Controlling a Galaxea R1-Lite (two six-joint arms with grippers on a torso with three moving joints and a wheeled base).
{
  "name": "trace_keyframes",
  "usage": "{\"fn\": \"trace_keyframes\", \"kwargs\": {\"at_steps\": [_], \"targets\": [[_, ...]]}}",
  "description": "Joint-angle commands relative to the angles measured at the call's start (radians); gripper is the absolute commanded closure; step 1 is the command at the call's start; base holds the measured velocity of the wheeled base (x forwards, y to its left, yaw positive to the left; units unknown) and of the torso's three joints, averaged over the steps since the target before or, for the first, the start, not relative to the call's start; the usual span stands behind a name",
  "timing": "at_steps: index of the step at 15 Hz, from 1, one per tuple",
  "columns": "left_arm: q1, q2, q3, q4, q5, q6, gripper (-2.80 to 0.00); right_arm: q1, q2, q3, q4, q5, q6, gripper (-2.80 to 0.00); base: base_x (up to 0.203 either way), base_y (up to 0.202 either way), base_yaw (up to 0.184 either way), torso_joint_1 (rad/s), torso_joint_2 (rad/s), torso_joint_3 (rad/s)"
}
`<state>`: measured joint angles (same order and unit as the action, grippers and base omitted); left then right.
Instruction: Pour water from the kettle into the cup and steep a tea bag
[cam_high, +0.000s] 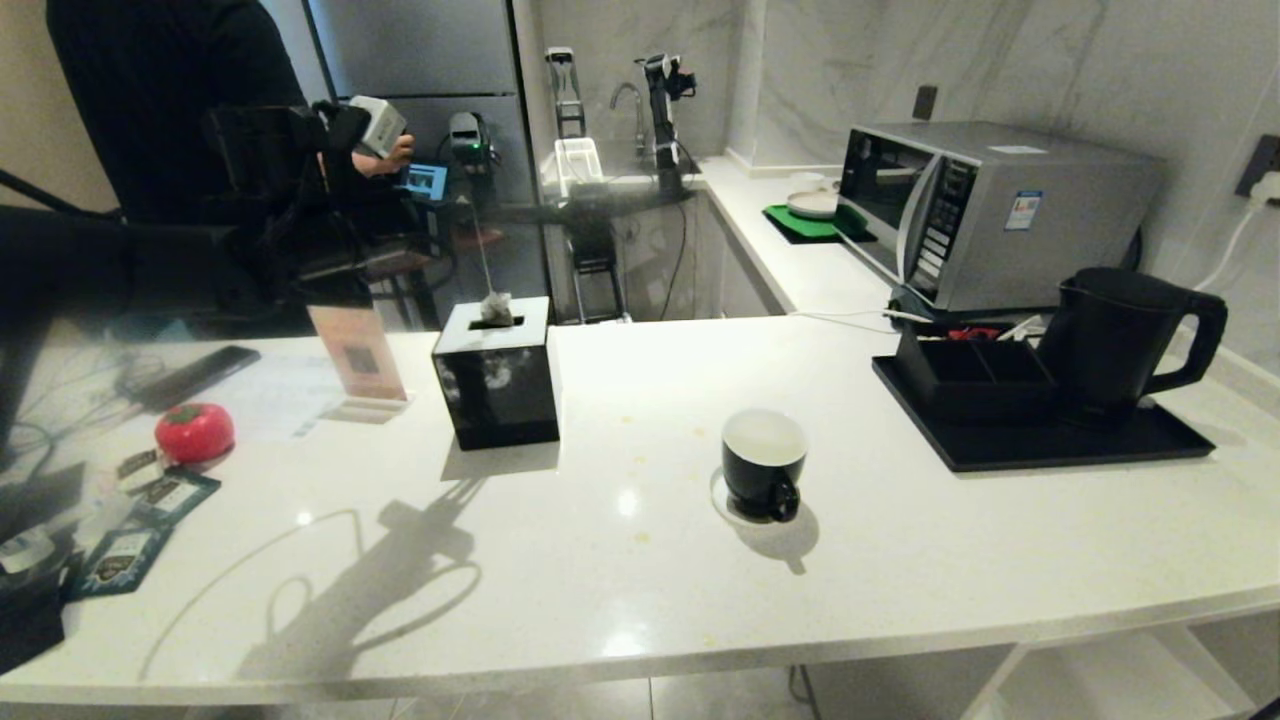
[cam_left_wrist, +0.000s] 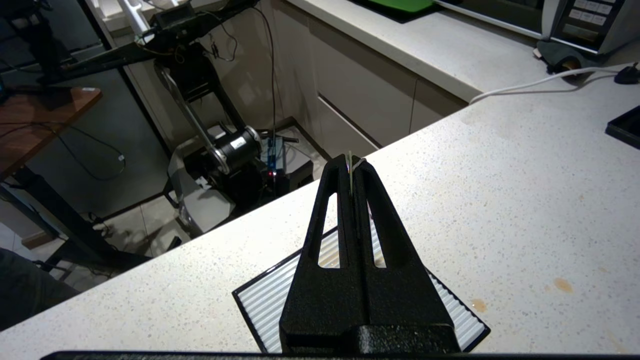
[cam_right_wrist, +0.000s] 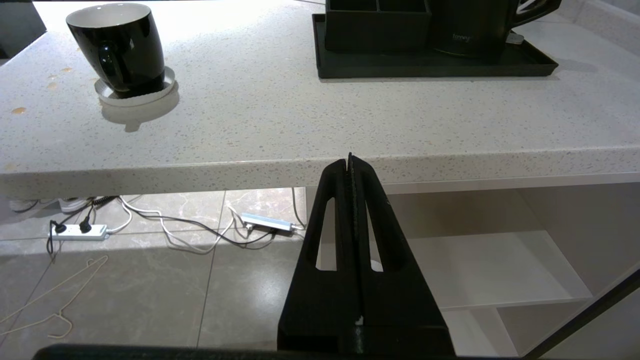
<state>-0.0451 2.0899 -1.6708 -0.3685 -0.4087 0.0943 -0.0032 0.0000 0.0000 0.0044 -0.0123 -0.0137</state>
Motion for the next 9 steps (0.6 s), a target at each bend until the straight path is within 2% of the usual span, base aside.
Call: {"fn": "trace_keyframes", "kwargs": {"at_steps": [1, 9], "targets": [[0.001, 0.024, -0.004, -0.003, -0.002, 0.001, 0.0, 0.0, 0.0, 0.0, 0.0, 0.0, 0.0, 0.0, 0.0, 0.0, 0.0, 0.0, 0.0, 0.0], [0.002, 0.047, -0.004, -0.003, -0.018, 0.007, 0.0, 0.0, 0.0, 0.0, 0.0, 0.0, 0.0, 0.0, 0.0, 0.0, 0.0, 0.0, 0.0, 0.0]]}}
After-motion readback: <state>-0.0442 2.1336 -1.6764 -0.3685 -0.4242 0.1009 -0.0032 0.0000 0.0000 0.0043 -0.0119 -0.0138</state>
